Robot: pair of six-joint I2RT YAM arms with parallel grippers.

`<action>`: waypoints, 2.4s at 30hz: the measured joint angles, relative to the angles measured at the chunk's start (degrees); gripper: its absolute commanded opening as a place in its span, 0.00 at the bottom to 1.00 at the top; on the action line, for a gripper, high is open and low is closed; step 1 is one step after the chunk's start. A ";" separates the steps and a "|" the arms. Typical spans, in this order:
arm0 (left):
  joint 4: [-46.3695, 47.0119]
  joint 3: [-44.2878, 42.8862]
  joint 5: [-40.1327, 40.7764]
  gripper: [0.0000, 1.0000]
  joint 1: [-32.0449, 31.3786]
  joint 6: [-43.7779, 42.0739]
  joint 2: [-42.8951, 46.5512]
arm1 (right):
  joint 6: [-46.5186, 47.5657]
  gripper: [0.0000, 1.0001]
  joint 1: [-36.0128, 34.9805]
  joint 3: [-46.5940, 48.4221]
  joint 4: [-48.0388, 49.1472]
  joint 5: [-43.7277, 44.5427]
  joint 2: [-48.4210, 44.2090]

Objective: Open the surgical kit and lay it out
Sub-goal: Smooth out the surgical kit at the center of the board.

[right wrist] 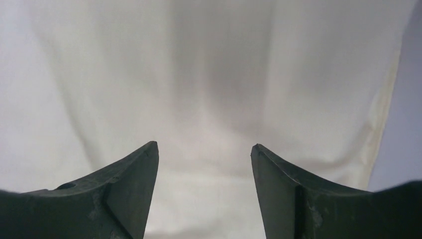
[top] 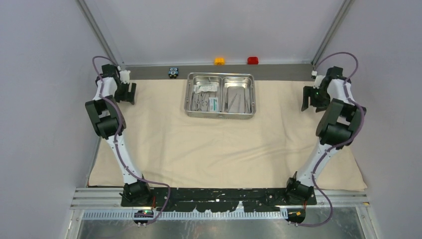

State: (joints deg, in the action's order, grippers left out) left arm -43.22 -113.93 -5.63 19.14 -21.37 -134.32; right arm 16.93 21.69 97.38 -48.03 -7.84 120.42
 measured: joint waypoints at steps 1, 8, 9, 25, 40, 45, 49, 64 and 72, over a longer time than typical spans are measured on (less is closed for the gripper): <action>0.52 1.70 -0.09 0.83 0.35 0.11 1.03 | 1.36 0.72 0.66 -3.39 -0.02 -0.68 -3.85; 0.79 14.29 -2.69 0.90 2.25 0.68 10.60 | 18.01 0.64 -3.34 -29.14 -1.79 -6.73 -38.58; 0.79 15.39 -3.30 0.90 2.25 0.96 11.82 | 19.89 0.63 -4.48 -32.09 -2.51 -6.91 -41.18; 1.01 21.00 -8.48 0.91 1.44 3.61 17.38 | 36.02 0.46 -29.31 -58.80 -3.48 -2.49 -49.88; -2.49 19.45 -4.79 0.91 -0.37 2.91 18.43 | 42.51 0.43 -46.29 -59.01 -6.01 12.44 -38.88; -3.30 18.01 -2.49 0.91 -1.25 2.69 18.43 | 43.69 0.42 -51.15 -59.01 -6.69 16.74 -36.54; -4.00 17.14 -0.39 0.91 -2.21 2.54 18.43 | 45.53 0.42 -53.27 -58.95 -7.56 18.67 -35.21; -6.05 12.41 8.98 0.91 -7.39 1.42 18.01 | 54.58 0.36 -58.27 -59.01 -12.98 20.28 -31.54; -7.87 6.34 11.63 0.92 -10.86 1.49 15.74 | 52.89 0.36 -64.46 -56.98 -17.79 15.74 -32.52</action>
State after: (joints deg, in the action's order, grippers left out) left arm -51.09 -107.59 6.00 8.27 -19.88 -118.58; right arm 69.82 -42.76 40.40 -65.82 7.90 87.90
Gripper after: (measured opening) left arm 0.916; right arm 0.361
